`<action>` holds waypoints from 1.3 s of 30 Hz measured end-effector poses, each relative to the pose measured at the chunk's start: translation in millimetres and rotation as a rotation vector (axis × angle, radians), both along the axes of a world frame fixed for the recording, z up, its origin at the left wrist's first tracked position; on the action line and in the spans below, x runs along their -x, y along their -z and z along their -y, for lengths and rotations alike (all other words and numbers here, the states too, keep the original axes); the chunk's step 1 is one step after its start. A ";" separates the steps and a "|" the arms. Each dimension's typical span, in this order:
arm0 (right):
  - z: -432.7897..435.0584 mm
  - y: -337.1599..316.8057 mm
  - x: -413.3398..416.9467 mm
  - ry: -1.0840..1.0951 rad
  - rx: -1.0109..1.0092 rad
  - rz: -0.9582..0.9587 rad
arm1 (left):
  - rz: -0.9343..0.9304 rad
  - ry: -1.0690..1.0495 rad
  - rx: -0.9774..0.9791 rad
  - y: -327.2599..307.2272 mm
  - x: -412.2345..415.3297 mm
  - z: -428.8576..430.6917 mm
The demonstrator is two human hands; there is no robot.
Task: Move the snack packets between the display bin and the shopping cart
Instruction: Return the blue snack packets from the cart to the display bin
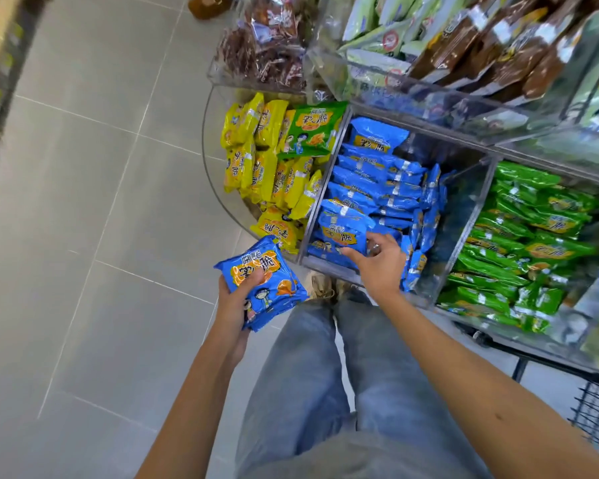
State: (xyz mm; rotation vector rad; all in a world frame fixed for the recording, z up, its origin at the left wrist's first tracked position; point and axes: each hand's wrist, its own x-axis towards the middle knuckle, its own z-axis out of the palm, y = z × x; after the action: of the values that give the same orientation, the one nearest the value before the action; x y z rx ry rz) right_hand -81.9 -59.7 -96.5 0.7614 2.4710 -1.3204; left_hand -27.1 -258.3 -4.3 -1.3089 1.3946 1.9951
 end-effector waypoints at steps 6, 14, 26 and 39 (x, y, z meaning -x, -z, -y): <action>21.6 19.8 -3.0 0.019 -0.269 0.120 | 0.024 -0.032 0.012 7.4 -6.2 2.5; -3.7 1.7 -3.3 -0.120 -0.270 0.366 | 0.002 0.013 -0.005 7.9 -4.3 -8.6; 17.8 -85.4 -25.2 -0.243 0.579 0.295 | -0.078 0.230 0.080 17.2 16.0 -33.7; -3.4 -83.9 -32.2 -0.085 0.811 0.395 | -0.127 0.289 0.254 25.1 8.9 -39.4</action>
State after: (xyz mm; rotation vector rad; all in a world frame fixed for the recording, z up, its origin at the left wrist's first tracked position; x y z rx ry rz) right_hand -49.7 -56.3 -12.6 0.6076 1.4519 -1.7357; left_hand -36.0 -218.9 -29.3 -1.0184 1.8309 1.7768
